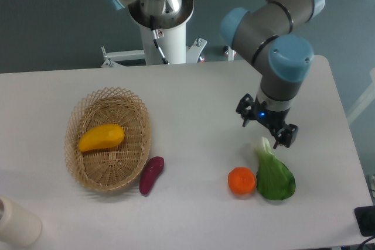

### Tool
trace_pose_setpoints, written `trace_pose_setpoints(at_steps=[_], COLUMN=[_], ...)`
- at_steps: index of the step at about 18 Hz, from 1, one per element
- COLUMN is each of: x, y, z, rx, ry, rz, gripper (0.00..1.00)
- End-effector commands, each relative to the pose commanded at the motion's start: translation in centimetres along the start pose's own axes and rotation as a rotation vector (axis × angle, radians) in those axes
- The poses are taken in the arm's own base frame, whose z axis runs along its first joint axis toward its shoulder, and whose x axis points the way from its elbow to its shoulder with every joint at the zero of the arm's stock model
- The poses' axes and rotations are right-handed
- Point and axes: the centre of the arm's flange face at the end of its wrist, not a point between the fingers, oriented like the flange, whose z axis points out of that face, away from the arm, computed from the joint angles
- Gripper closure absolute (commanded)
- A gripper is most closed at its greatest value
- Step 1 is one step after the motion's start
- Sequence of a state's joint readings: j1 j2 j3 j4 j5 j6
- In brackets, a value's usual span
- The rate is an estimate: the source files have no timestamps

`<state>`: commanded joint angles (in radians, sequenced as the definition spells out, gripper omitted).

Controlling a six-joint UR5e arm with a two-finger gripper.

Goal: Place the mango in the basket

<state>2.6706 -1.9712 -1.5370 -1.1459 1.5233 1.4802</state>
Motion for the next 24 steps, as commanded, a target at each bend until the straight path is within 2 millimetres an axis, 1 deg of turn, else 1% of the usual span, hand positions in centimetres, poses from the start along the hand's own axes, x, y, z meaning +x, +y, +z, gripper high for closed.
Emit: trace_pose_setpoints(at_steps=[3,5,8,12,17,24], x=[-0.2,-0.1,-0.4,-0.3,-0.2,-0.2], y=[1.4,1.7,2.8,2.4,2.2,2.3], z=[0.2,0.2,0.2,0.7,0.4,0.5], rx=[0.000,-0.001,-0.001,-0.006,-0.003,-0.003], ry=[-0.003,-0.001,-0.010,-0.025,-0.031,-0.029], rz=[-0.012,0.012,0.050,0.049,0.060,0.054], gripper=[0.00,0.00,0.00,0.00,0.00,0.00])
